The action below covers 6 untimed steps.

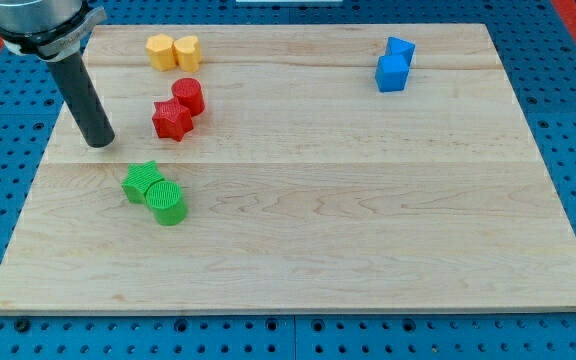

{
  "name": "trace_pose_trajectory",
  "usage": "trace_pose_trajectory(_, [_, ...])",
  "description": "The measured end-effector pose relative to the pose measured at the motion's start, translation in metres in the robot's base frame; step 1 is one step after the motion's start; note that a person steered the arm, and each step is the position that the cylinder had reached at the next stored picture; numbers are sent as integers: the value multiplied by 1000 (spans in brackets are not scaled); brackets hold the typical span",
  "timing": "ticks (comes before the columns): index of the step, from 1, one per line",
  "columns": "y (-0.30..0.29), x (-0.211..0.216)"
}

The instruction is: Slightly move the red star towards right

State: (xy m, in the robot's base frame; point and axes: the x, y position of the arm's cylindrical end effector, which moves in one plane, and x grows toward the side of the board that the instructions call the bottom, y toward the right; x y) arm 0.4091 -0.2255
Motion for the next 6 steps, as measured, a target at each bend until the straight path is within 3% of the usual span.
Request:
trace_pose_trajectory(3, [1,-10])
trace_pose_trajectory(6, [65,-15])
